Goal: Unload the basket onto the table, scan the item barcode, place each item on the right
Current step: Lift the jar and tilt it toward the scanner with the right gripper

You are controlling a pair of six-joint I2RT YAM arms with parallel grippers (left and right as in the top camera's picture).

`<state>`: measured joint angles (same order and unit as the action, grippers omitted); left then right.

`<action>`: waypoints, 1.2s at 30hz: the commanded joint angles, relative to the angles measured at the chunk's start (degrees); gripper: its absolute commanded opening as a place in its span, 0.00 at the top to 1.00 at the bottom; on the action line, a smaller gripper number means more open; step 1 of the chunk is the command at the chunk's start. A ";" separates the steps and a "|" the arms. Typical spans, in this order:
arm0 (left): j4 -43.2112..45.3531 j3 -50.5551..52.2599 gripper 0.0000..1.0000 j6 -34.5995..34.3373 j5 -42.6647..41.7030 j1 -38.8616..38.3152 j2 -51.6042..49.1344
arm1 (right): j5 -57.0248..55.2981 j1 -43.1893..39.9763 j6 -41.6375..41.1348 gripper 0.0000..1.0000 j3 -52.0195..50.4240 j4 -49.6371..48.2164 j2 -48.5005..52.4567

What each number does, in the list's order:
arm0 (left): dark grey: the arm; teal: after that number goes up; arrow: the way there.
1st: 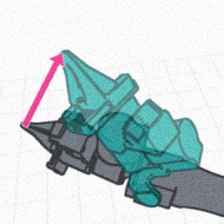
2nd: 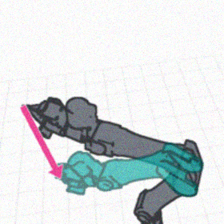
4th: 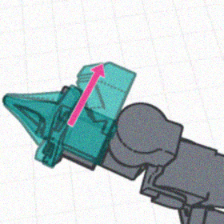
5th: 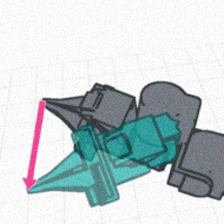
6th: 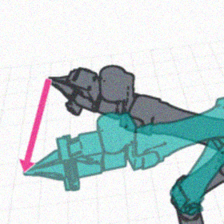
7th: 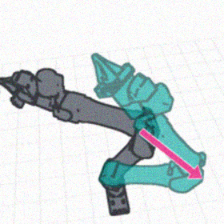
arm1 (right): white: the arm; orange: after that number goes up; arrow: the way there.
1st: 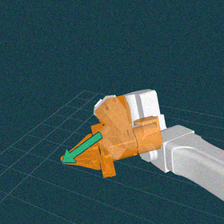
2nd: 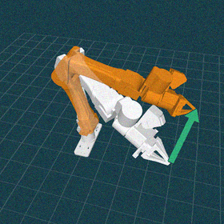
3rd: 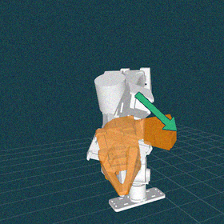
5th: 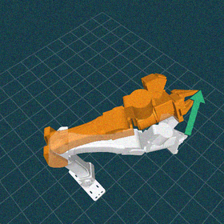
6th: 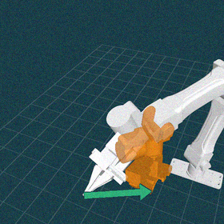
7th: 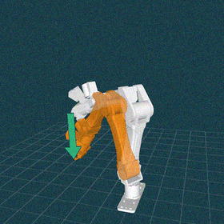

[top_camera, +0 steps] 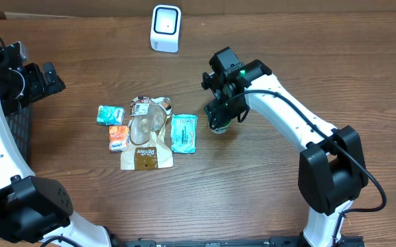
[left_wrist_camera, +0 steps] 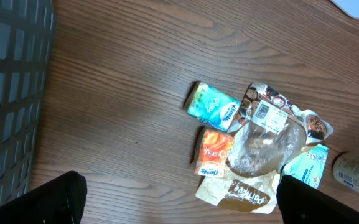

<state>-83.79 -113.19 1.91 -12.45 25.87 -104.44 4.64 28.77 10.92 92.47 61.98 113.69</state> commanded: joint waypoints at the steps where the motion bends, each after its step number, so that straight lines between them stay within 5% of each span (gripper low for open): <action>1: 0.02 -0.09 0.00 1.09 -0.68 -0.02 -0.17 | 0.15 -0.66 3.96 0.23 1.68 -0.15 -0.52; 10: 0.02 -0.09 0.00 1.09 -0.68 -0.02 -0.17 | 1.42 -0.83 -0.37 0.04 1.68 -0.48 -0.50; 18: 0.02 -0.09 0.00 1.09 -0.68 -0.02 -0.17 | 1.40 -0.94 0.04 0.04 1.62 -2.23 2.40; 27: 0.02 -0.09 0.00 1.09 -0.68 -0.02 -0.17 | 1.40 -0.94 0.00 0.28 1.62 -2.10 2.89; 31: 0.02 -0.09 0.01 1.09 -0.68 -0.02 -0.17 | 1.42 -1.05 -4.04 0.55 1.90 -3.17 2.80; 36: 0.02 -0.09 0.00 1.09 -0.70 -0.02 -0.17 | 6.43 -2.43 -7.85 0.62 6.67 0.44 1.86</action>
<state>-83.81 -113.19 1.93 -12.45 25.89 -104.44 6.28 27.77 6.11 93.93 60.90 116.55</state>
